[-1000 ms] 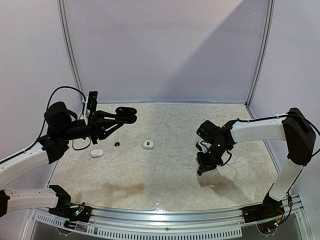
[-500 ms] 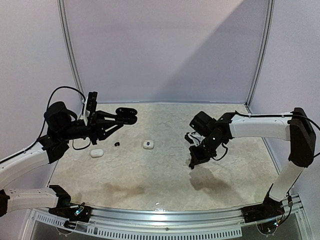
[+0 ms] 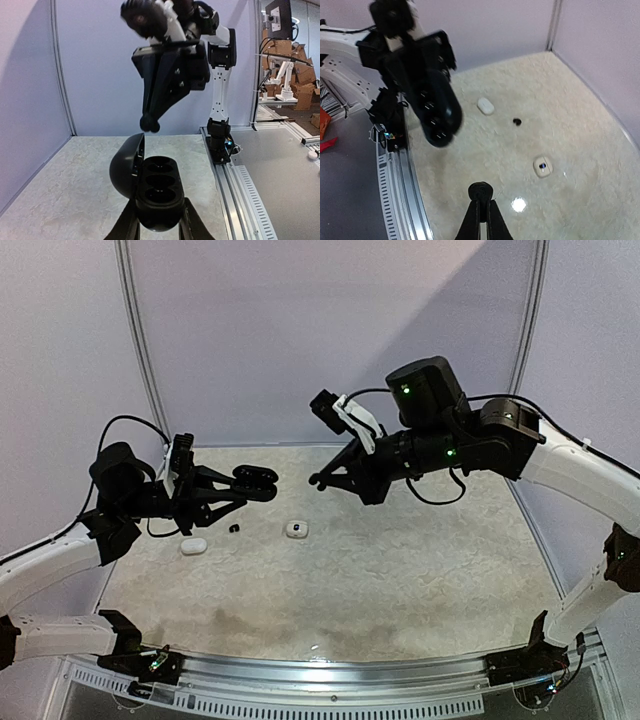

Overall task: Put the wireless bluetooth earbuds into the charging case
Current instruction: Insert the right earbud into the right side groove of the charging case, then pick up the left earbud from the corner of the board, then place the left earbud at the center of the board, then pick up the left earbud from the center of the board.

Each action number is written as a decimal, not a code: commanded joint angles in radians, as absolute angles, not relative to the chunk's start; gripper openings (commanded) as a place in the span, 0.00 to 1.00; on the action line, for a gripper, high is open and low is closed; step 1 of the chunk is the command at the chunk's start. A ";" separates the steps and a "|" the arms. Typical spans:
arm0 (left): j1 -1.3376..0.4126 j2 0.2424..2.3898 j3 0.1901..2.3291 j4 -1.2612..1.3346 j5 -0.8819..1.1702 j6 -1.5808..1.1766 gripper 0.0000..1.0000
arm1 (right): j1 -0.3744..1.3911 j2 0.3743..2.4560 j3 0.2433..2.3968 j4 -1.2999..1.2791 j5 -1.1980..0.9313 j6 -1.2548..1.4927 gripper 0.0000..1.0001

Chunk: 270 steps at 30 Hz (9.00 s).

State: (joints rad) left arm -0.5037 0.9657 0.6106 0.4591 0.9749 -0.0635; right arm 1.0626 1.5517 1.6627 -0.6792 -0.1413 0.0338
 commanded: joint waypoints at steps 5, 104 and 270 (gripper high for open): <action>-0.508 0.974 0.635 0.473 1.010 -0.044 0.00 | 1.181 1.558 1.772 -0.519 -0.190 -0.248 0.00; -0.166 0.715 0.599 0.165 0.318 -0.225 0.00 | 1.082 2.538 2.324 -0.109 0.086 0.230 0.96; -0.123 0.830 0.545 0.290 0.652 -0.291 0.00 | 1.079 2.073 1.419 -0.542 -0.225 -0.142 0.24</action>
